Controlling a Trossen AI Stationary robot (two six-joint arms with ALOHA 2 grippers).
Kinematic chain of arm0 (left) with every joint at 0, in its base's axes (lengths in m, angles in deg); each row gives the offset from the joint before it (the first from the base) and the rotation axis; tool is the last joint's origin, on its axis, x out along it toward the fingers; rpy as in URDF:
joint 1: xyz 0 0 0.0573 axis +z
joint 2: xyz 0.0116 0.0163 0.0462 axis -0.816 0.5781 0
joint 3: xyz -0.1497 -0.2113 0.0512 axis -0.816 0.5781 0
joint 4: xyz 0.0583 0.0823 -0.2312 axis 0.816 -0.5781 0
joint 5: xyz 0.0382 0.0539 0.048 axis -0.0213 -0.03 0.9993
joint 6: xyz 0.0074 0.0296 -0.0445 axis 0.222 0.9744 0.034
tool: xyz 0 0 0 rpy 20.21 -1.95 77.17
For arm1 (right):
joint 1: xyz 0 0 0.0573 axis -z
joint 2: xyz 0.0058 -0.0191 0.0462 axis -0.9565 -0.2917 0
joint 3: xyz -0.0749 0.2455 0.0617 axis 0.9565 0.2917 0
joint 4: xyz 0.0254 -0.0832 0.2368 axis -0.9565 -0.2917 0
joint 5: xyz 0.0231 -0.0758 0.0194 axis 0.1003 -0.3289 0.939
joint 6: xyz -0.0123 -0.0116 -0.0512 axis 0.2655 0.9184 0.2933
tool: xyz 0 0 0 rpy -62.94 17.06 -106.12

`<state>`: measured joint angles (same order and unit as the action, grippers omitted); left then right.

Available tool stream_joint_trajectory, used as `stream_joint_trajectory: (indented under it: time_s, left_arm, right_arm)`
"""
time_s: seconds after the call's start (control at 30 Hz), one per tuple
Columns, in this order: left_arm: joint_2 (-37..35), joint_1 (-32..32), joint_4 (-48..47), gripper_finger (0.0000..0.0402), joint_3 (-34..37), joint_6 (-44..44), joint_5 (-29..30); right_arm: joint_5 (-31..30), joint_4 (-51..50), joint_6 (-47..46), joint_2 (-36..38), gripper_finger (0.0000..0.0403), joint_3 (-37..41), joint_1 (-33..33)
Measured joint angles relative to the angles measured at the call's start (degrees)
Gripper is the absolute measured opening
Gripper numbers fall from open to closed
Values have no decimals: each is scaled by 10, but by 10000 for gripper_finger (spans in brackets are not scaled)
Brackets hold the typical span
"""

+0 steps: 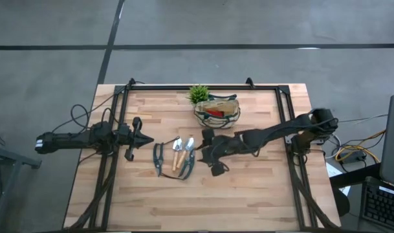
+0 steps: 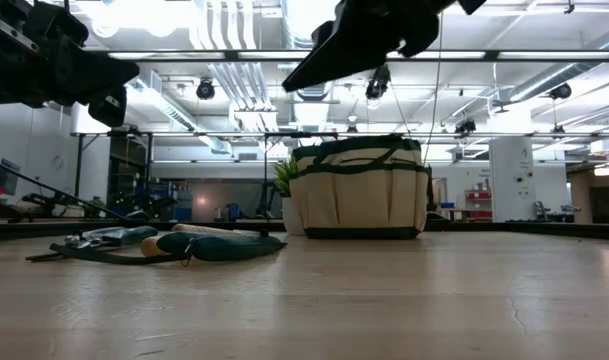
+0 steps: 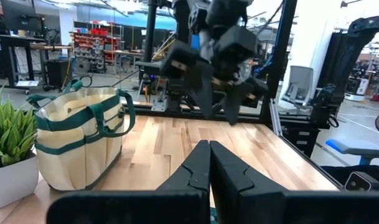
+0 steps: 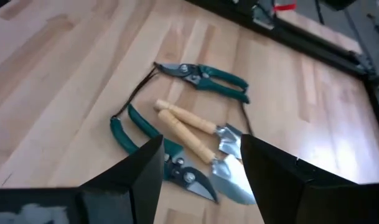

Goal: Pick & Place Garden tools in Gardening bag
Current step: Put the right green shear scissors into the gardening bag

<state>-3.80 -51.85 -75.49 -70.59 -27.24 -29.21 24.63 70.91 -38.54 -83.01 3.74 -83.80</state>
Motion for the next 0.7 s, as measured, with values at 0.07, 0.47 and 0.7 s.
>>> stream_joint_trajectory:
  time_s: [0.07, 0.47, 0.7]
  left_arm:
    - [0, 0, 0, 5, 0, 0, 0]
    - [1, 0, -2, 5, 0, 0, 0]
    - [3, 0, -4, 5, 0, 0, 0]
  right_arm:
    - [-1, 0, -8, -18, 203, -11, -6]
    - [23, -14, -46, 6, 200, -10, -24]
    - [24, -15, -64, 109, 154, 44, -33]
